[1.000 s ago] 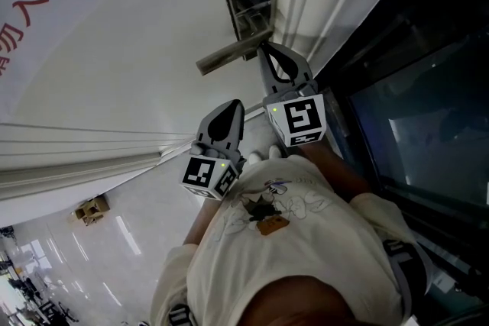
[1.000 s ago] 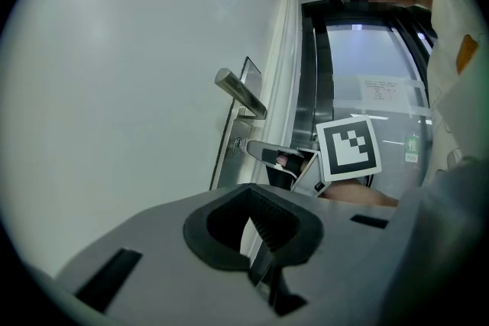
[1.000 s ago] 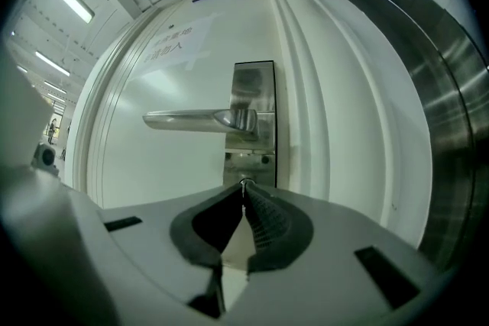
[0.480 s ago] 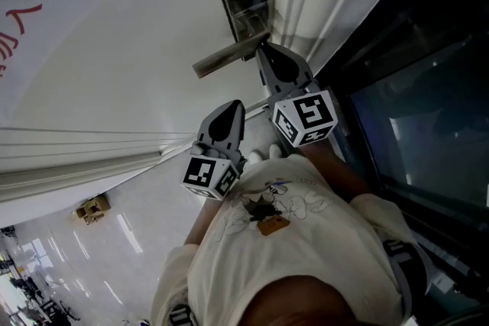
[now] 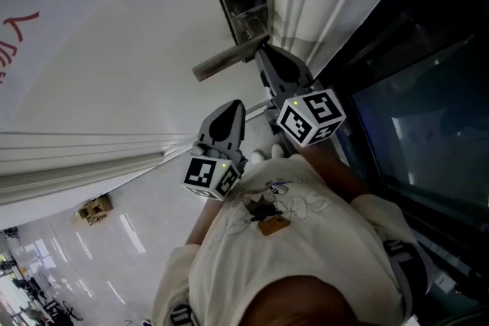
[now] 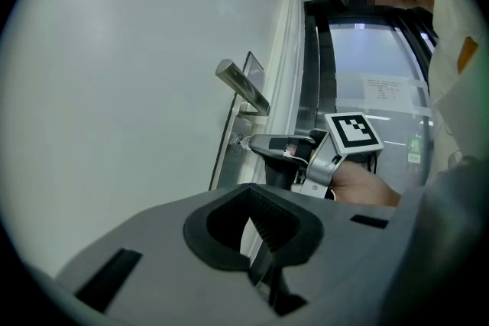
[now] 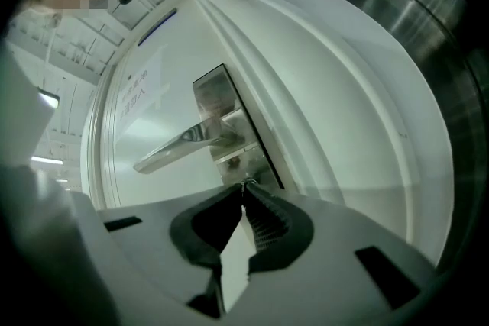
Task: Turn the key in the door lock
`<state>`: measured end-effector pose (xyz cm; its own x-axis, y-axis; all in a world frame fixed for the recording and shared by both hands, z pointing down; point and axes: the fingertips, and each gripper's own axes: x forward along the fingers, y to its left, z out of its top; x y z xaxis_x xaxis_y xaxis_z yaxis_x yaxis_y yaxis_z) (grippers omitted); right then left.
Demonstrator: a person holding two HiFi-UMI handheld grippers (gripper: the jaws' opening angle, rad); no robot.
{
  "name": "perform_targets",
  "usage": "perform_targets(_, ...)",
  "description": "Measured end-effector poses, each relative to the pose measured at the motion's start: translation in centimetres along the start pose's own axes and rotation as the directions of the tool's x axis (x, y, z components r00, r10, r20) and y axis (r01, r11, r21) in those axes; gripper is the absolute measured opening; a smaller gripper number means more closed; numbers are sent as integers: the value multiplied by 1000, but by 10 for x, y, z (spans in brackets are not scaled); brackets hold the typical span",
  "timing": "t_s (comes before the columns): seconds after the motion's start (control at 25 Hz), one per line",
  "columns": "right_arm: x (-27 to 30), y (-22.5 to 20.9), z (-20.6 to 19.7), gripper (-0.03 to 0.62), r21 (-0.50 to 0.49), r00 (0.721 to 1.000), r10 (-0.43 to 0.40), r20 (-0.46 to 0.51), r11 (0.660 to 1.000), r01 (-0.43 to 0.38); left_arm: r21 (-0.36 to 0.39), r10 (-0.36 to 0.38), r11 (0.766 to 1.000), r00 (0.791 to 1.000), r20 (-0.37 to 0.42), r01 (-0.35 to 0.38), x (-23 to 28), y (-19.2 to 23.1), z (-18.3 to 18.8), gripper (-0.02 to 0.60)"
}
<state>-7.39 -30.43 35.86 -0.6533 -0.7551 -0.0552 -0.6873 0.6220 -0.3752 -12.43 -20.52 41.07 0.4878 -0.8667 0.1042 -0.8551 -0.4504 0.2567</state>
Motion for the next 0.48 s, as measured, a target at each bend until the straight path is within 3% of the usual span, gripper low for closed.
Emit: perform_targets(0.48, 1, -3, -1, 20, 205, 999, 31, 7, 978, -32, -14, 8, 1000, 1000, 2, -8, -5, 0, -4, 5)
